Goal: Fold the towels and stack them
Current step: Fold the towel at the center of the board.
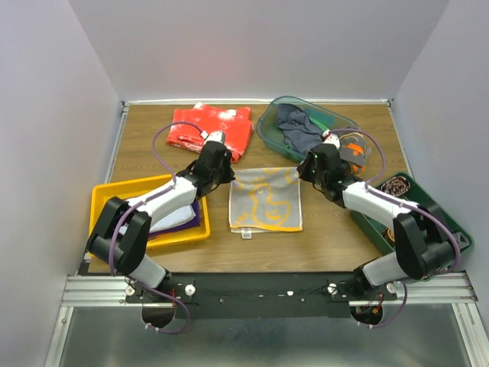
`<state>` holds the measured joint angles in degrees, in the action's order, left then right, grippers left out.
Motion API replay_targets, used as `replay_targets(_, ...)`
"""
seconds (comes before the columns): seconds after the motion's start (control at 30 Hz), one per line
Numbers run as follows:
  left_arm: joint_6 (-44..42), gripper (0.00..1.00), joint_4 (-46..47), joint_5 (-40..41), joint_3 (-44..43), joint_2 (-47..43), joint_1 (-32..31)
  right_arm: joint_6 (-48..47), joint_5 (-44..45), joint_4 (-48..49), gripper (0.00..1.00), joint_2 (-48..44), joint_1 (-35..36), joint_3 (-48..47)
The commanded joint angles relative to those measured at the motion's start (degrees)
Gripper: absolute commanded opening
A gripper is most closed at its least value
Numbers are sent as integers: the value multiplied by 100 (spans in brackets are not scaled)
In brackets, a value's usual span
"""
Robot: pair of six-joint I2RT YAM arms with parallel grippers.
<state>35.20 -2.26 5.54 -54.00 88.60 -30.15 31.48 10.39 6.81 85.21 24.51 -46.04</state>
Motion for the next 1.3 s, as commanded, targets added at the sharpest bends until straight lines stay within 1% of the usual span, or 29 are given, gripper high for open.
replay_targets(0.0, 39, 0, 138, -97, 679, -658, -140, 147, -81, -65, 8, -645, 80, 559)
replay_targets(0.1, 74, 0, 191, -184, 1197, -1150, -307, 340, -195, -188, 9, -1181, 176, 990)
replay_targets(0.17, 110, 0, 304, -264, 1584, -1483, -421, 525, -231, -258, 13, -1654, 247, 1281)
replay_targets(0.2, 127, 0, 358, -299, 1698, -1581, -587, 604, -274, -285, 21, -1822, 290, 1404)
replay_targets(0.27, 232, 5, 446, -299, 2076, -1809, -737, 823, -476, -399, 30, -2173, 326, 1799)
replay_targets(0.3, 355, 6, 455, -317, 2182, -1889, -825, 902, -512, -478, 36, -2280, 361, 1905)
replay_targets(0.33, 408, 16, 455, -317, 2366, -1968, -869, 1025, -547, -557, 39, -2402, 379, 2080)
replay_targets(0.37, 452, 24, 420, -273, 2446, -2161, -887, 1087, -565, -654, 42, -2534, 396, 2169)
replay_targets(0.4, 566, 33, 367, -221, 2490, -2267, -896, 1149, -539, -846, 47, -2762, 405, 2230)
replay_targets(0.43, 567, 42, 332, -185, 2578, -2381, -896, 1236, -538, -926, 48, -2877, 405, 2275)
replay_targets(0.5, 593, 49, 236, -98, 2552, -2619, -905, 1290, -495, -1146, 51, -3010, 414, 2284)
replay_targets(0.53, 628, 54, -43, -45, 2465, -2689, -905, 1299, -477, -1199, 52, -2984, 414, 2249)
replay_targets(0.63, 838, 54, -440, 245, 2263, -2769, -905, 1246, -451, -1278, 52, -2669, 414, 2012)
replay_targets(0.73, 953, 48, -905, 369, 1930, -2541, -931, 1194, -354, -1515, 52, -2326, 449, 1669)
replay_targets(0.77, 988, 47, -1021, 369, 1850, -2384, -983, 1167, -206, -1725, 52, -2116, 458, 1573)
replay_targets(0.83, 1041, 46, -1232, 474, 1718, -2295, -1080, 1080, -108, -1875, 52, -1982, 484, 1415)
replay_targets(1.0, 1234, 45, -1189, 387, 1709, -1979, -1256, 991, -213, -1683, 53, -1746, 493, 1466)
replay_targets(1.03, 1261, 43, -1276, 386, 1665, -1917, -1291, 974, -257, -1665, 53, -1692, 484, 1466)
replay_targets(1.17, 1401, 41, -1382, 570, 1629, -1697, -1511, 982, -301, -1674, 52, -1481, 511, 1458)
replay_targets(1.27, 1481, 41, -1268, 553, 1682, -1592, -1608, 947, -310, -1622, 50, -1437, 511, 1493)
